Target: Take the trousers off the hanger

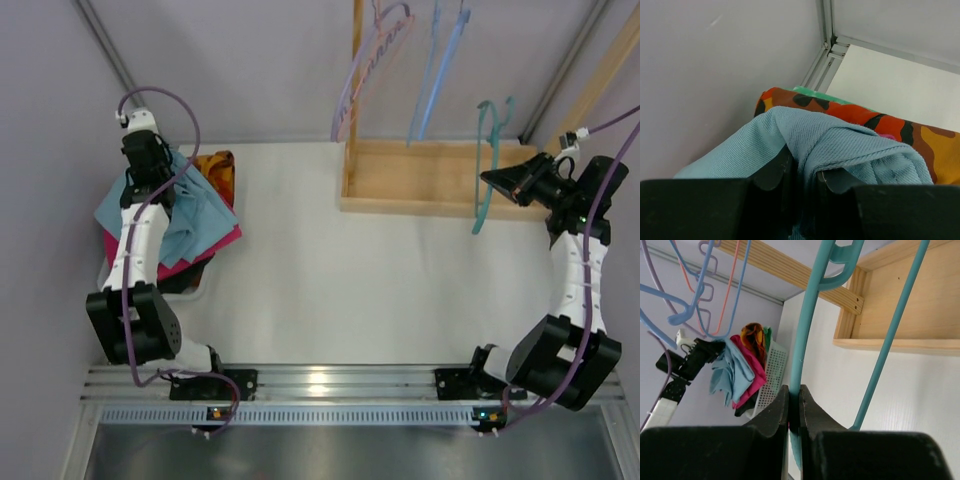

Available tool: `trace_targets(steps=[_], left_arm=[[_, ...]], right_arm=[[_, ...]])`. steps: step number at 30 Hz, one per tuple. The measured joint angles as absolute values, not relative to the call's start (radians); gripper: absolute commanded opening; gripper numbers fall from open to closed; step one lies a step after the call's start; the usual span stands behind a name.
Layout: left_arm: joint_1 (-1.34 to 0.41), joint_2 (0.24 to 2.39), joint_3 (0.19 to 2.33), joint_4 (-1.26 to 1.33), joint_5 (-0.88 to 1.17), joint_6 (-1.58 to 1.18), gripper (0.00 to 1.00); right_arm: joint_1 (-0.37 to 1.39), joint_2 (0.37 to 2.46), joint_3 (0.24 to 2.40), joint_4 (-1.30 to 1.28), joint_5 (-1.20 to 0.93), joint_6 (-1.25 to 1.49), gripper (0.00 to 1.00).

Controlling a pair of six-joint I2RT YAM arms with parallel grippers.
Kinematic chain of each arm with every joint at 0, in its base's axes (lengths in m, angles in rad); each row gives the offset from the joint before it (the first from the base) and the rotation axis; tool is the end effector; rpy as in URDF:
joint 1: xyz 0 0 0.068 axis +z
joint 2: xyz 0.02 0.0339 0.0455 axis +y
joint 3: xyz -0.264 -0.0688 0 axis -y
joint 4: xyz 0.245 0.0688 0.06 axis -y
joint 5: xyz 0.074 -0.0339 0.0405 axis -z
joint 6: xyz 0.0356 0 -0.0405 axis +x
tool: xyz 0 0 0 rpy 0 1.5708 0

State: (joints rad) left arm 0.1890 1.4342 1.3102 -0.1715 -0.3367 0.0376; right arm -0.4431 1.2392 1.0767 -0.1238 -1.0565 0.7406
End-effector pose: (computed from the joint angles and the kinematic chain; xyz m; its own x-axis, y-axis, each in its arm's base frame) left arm 0.3293 0.0750 0.3729 -0.3042 -0.0221 -0.9524 -0.4767 0.8691 0.1321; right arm 0.2602 -0.0892 0.3568 -0.5551 0.6308 -0.5421 -0.2291 0.5106 0.8287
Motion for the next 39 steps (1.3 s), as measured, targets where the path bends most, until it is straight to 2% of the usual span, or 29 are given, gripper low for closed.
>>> trace_targets(steps=[1,2,5,6,9,21,24,31,39], left_arm=[[0.187,1.464,1.310,-0.150,-0.334,0.040,0.26],[0.183,1.495,1.312,-0.123,-0.334,0.044,0.38],[0.174,1.552,1.321,-0.076,-0.329,0.057,0.56],[0.171,1.560,1.321,-0.067,-0.330,0.061,0.71],[0.166,1.559,1.334,-0.067,-0.334,0.089,0.98],[0.128,1.515,1.671,-0.313,-0.269,0.127,0.98],[0.043,1.468,1.720,-0.334,-0.284,0.153,0.98],[-0.363,1.414,1.666,-0.358,-0.218,0.186,0.98],[-0.425,1.415,1.540,-0.408,-0.093,0.105,0.98]], right_arm=[[-0.441,1.239,1.082,-0.126,-1.055,0.740,0.00],[-0.439,1.238,1.085,-0.127,-1.054,0.738,0.00],[-0.431,1.237,1.101,-0.147,-1.055,0.725,0.00],[-0.429,1.236,1.106,-0.153,-1.055,0.719,0.00],[-0.427,1.224,1.115,-0.168,-1.055,0.708,0.00],[-0.420,1.153,1.132,-0.212,-1.064,0.673,0.00],[-0.419,1.139,1.162,-0.235,-1.066,0.669,0.00],[-0.405,1.121,1.262,-0.201,-1.046,0.728,0.00],[-0.332,1.285,1.504,-0.144,-0.962,0.816,0.00]])
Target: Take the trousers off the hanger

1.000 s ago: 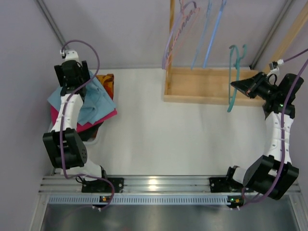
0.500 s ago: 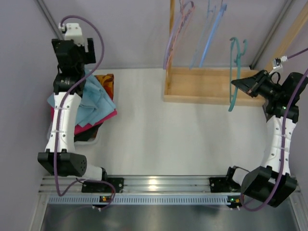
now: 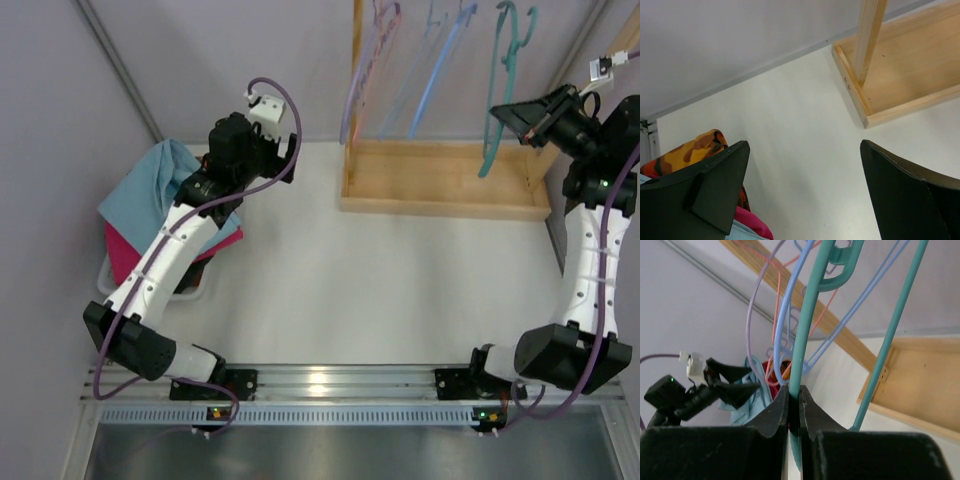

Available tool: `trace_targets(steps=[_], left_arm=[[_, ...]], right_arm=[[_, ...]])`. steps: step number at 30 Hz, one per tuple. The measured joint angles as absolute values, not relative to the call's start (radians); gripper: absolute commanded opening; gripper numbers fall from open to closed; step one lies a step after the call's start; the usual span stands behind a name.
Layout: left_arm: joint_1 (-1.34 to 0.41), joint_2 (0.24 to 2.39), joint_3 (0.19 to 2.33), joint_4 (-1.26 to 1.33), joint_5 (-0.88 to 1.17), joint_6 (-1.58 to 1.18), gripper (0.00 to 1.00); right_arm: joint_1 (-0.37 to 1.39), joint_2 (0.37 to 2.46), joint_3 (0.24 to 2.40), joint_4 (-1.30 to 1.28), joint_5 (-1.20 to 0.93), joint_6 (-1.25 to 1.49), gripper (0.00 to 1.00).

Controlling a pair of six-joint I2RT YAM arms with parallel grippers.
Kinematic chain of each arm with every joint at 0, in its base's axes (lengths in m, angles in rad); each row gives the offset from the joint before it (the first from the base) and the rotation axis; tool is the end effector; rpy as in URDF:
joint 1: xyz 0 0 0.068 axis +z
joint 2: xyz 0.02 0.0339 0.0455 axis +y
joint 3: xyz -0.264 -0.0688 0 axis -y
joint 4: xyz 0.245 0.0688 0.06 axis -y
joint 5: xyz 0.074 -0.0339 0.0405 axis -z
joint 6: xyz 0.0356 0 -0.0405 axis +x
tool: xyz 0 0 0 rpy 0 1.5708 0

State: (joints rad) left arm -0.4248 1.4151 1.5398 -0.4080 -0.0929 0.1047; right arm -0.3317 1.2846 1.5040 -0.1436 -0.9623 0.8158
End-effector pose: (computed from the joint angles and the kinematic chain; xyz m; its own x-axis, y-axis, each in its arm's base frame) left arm 0.2927 -0.1288 0.4337 -0.2189 0.2132 -0.9522 0.3540 0.9267 0.1261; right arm 0.2607 -0.0589 0.4858 -0.3787 0.5707 -0.7286 -0.4547 0.5709 0.6836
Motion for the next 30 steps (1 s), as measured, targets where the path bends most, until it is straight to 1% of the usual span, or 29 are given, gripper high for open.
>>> trace_targets(steps=[8,13,16,27,28,30], left_arm=[[-0.449,1.392,1.487,-0.416,-0.076,0.070,0.98],[-0.448,1.365,1.462,-0.414,-0.076,0.051,0.98],[-0.448,1.359,1.445,-0.414,-0.080,0.051,0.98],[-0.448,1.359,1.409,-0.419,-0.101,0.050,0.98],[-0.448,1.359,1.401,-0.420,-0.101,0.049,0.98],[-0.448,1.359,1.390,-0.423,-0.098,0.046,0.98]], right_arm=[[-0.303,1.531,1.800,-0.151,-0.858,0.868,0.00],[-0.302,1.699,1.992,-0.216,-0.804,0.885,0.00],[-0.300,1.763,2.064,-0.257,-0.770,0.889,0.00],[-0.244,1.786,2.067,-0.297,-0.697,0.878,0.00],[-0.239,1.784,2.059,-0.294,-0.697,0.875,0.06],[-0.235,1.778,2.037,-0.279,-0.697,0.874,0.13]])
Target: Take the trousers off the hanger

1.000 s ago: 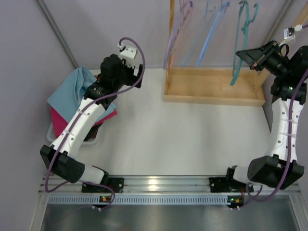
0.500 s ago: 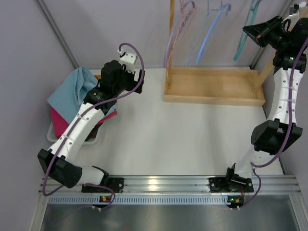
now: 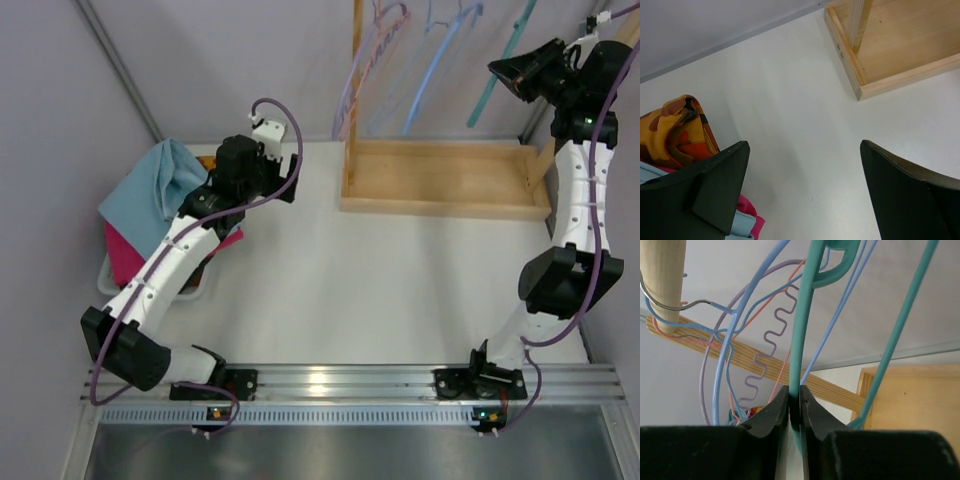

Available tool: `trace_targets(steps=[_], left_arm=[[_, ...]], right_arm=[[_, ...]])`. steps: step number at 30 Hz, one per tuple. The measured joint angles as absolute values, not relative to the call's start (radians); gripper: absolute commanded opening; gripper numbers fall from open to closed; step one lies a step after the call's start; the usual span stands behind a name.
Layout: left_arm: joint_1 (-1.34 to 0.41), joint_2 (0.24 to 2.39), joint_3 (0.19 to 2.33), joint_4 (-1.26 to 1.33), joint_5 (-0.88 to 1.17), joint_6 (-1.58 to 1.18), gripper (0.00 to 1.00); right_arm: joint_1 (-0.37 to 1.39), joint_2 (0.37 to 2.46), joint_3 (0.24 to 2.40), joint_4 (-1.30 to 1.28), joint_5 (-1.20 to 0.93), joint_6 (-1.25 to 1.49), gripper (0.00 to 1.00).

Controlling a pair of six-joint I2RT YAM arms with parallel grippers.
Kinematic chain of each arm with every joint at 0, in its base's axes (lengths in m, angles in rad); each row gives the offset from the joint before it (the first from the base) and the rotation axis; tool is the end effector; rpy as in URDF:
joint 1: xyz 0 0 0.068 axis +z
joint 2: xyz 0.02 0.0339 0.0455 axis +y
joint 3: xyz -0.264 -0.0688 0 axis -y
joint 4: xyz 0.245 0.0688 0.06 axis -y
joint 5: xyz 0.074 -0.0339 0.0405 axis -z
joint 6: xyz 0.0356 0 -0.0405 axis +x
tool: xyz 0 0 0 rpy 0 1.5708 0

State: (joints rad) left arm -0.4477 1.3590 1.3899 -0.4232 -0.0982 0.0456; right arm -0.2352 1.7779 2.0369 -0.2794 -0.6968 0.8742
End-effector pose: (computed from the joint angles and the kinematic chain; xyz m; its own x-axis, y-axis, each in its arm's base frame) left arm 0.2797 -0.1305 0.3973 -0.3284 0.2080 -0.9214 0.3645 0.9278 0.0796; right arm 0.3914 -0.0703 0.4905 -0.3543 0.6898 -0.6314 -0.2705 0.5708 0.7753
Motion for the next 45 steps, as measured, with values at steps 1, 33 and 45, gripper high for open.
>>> trace_targets(steps=[1,33,45], left_arm=[[-0.448,1.359,1.387,-0.427,-0.097,0.044,0.98],[-0.443,1.304,1.330,-0.533,-0.051,-0.054,0.98],[-0.374,1.302,1.303,-0.539,0.037,-0.124,0.98]], right_arm=[[-0.234,1.774,2.027,-0.274,-0.697,0.872,0.19],[-0.332,1.029,1.261,-0.485,-0.827,0.333,0.99],[-0.154,0.833,0.979,-0.602,-0.836,0.072,0.99]])
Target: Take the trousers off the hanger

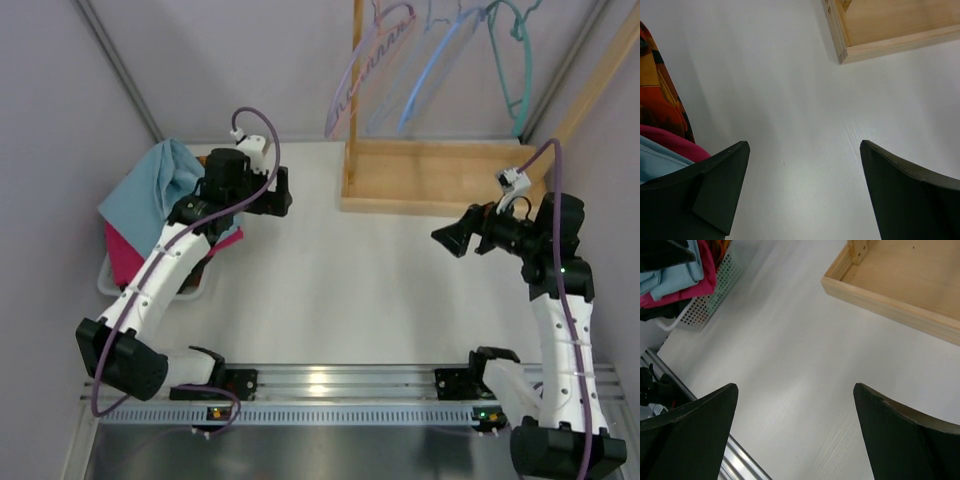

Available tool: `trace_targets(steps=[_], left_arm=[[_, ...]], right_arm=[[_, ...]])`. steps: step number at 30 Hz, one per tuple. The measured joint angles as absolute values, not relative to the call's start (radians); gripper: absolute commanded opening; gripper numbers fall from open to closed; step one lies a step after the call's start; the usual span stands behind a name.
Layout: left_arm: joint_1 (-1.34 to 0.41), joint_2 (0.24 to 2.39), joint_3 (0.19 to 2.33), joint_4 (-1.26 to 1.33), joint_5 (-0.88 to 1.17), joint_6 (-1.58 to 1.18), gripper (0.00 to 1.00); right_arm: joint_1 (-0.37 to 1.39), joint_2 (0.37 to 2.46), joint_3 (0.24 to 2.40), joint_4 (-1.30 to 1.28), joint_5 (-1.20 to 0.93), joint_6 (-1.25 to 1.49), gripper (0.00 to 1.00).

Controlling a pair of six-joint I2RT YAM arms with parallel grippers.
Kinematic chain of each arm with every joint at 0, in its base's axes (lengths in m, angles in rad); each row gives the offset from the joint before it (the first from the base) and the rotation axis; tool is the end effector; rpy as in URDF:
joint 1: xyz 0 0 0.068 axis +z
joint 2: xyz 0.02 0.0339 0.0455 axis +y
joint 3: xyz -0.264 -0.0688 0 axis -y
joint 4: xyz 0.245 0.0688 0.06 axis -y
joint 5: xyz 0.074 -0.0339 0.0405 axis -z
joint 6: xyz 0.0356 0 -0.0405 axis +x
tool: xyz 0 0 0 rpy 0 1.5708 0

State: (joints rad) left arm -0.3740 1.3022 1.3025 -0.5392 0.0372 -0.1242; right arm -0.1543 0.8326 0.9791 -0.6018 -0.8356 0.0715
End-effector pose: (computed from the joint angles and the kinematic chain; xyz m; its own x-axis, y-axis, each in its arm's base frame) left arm 0.2685 -0.1068 0.3719 -0.5229 0.0723 -0.8493 0.3326 0.9347 -0.1253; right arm 0.1660 0.0009 0.3609 -0.4731 0.1221 -0.8725 -0.5227 0.7584 0.3895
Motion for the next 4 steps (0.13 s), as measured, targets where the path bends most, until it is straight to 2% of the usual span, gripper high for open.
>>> trace_targets(steps=[4], left_arm=[[-0.348,1.298,1.297,-0.542,0.077,-0.139,0.98]], right_arm=[[-0.133,0.832,0.978,-0.602,-0.828,0.049,0.99]])
